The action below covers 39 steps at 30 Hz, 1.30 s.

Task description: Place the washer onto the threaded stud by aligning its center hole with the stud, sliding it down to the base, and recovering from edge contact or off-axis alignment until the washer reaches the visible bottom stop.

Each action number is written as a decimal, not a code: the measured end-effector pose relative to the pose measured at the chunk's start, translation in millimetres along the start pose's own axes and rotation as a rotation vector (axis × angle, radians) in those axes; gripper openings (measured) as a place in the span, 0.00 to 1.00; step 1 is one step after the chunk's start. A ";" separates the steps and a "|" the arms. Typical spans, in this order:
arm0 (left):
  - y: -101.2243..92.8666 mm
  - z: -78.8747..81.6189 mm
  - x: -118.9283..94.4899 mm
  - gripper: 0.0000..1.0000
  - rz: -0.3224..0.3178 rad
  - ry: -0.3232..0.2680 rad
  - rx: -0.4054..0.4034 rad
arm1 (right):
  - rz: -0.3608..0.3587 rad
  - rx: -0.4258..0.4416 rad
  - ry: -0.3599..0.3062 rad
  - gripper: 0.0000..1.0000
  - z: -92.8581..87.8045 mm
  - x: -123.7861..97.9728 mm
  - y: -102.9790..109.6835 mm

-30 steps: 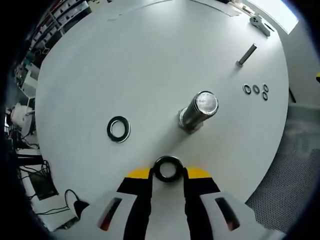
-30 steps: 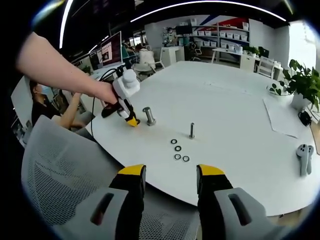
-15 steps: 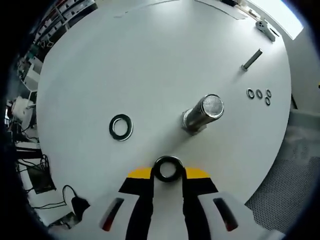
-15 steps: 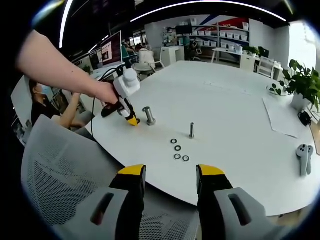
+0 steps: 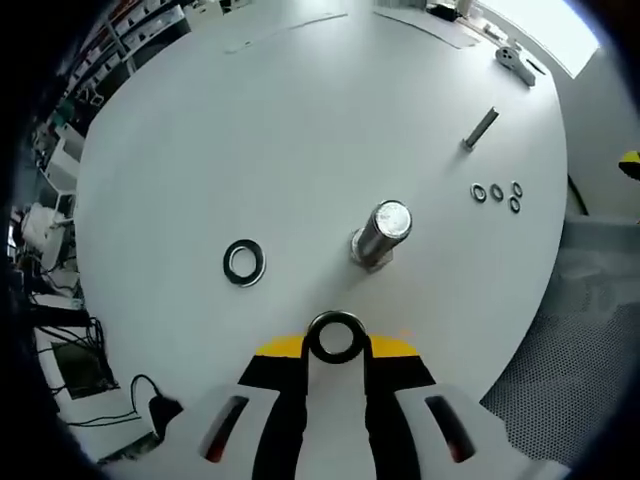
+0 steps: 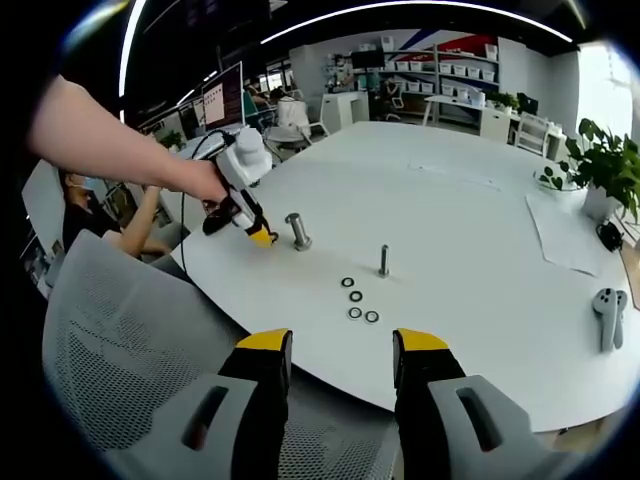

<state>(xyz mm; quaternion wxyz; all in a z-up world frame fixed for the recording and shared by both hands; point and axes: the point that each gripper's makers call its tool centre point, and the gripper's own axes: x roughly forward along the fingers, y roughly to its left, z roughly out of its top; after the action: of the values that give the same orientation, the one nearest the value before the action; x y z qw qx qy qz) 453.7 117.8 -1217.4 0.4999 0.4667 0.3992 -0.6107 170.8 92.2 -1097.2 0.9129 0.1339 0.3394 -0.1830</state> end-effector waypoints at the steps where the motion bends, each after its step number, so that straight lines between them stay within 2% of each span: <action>1: -1.3 4.7 -4.6 0.18 -0.003 -0.014 0.005 | 0.000 0.000 0.000 0.43 0.0 0.1 0.1; 5: 0.6 19.8 -24.5 0.18 0.009 -0.047 0.045 | 0.004 -0.005 0.002 0.43 -0.3 0.5 0.9; 9: 3.2 24.9 -31.1 0.18 0.002 -0.050 0.053 | 0.006 -0.005 0.000 0.43 0.1 0.3 1.2; 10: 1.6 27.3 -38.2 0.18 0.002 -0.052 0.055 | 0.007 -0.005 0.000 0.43 -0.1 0.3 1.2; 12: -0.5 36.8 -48.8 0.18 0.007 -0.091 0.062 | 0.007 -0.004 0.000 0.43 0.0 0.4 1.1; 14: -6.1 46.6 -49.9 0.18 -0.022 -0.123 0.035 | 0.005 -0.002 0.001 0.43 -0.6 0.2 0.8; 19: -27.8 57.9 -54.4 0.19 -0.015 -0.110 0.096 | 0.008 -0.008 0.003 0.43 -0.6 0.4 1.4; 25: -26.4 68.6 -47.2 0.19 -0.030 -0.094 0.116 | 0.008 -0.006 0.001 0.42 -0.4 0.0 1.5; 28: -25.2 69.2 -43.9 0.19 0.000 -0.068 0.184 | 0.009 -0.008 0.002 0.42 -0.7 0.0 1.8; 39: -20.9 66.8 -28.3 0.19 -0.011 -0.019 0.206 | 0.006 -0.002 -0.007 0.42 0.9 -0.9 0.3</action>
<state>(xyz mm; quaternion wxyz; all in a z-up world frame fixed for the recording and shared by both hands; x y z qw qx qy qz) 423.6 64.6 -1173.2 0.4495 0.5078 0.3319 -0.6557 170.9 92.4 -1095.8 0.9148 0.1334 0.3358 -0.1804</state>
